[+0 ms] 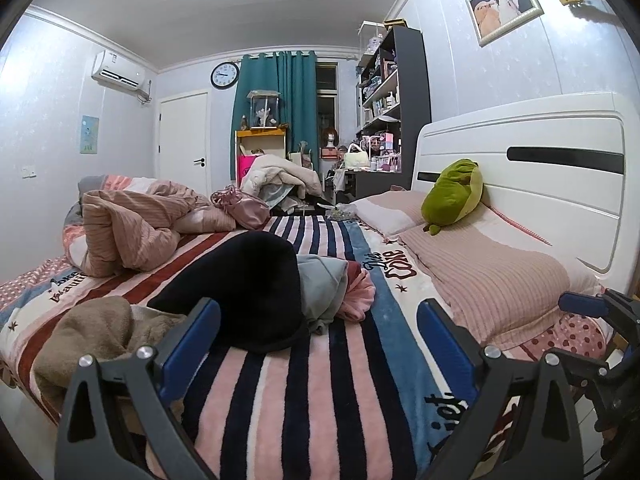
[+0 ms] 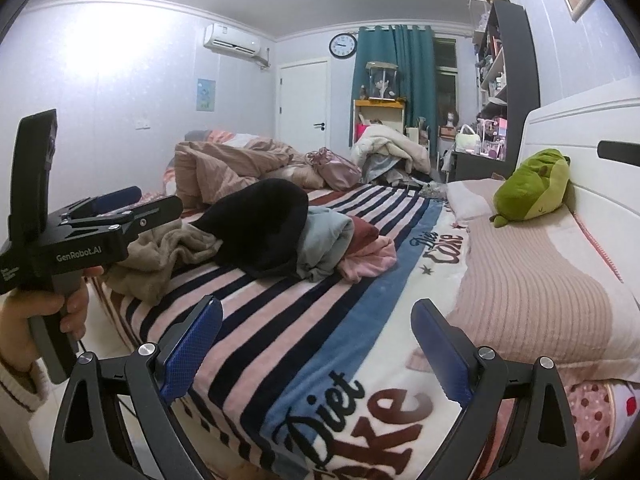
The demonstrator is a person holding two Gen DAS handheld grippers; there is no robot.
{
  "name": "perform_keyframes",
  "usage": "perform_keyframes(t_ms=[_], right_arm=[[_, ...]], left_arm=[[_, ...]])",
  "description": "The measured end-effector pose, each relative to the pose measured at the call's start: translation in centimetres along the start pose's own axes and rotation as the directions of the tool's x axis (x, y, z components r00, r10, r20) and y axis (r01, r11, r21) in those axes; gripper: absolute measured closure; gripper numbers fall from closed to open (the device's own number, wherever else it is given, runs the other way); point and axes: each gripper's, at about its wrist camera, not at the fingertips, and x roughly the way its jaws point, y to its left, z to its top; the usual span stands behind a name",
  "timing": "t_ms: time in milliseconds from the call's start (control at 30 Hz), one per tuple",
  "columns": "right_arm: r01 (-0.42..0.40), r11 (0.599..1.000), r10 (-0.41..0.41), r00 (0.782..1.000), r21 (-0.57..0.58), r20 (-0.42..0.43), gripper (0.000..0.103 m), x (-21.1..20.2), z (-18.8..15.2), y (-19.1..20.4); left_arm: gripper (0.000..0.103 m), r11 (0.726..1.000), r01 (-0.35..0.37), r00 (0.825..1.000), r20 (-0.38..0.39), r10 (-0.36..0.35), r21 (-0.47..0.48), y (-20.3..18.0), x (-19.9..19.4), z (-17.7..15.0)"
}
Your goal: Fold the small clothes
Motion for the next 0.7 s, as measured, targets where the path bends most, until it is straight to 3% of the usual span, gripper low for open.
perform_keyframes(t_ms=[233, 300, 700], right_arm=[[0.014, 1.0, -0.014, 0.999, -0.001, 0.03, 0.008, -0.7, 0.3, 0.1], [0.018, 1.0, -0.018, 0.999, -0.001, 0.041, 0.0, -1.0, 0.4, 0.2], [0.027, 1.0, -0.028, 0.996, 0.007, 0.08, 0.0, -2.1, 0.8, 0.0]], left_arm=[[0.001, 1.0, -0.029, 0.999, 0.021, 0.029, -0.006, 0.0, -0.6, 0.1], [0.001, 0.999, -0.046, 0.999, 0.026, 0.046, -0.001, -0.1, -0.9, 0.1], [0.001, 0.999, -0.041, 0.998, 0.054, 0.041, -0.011, -0.5, -2.2, 0.3]])
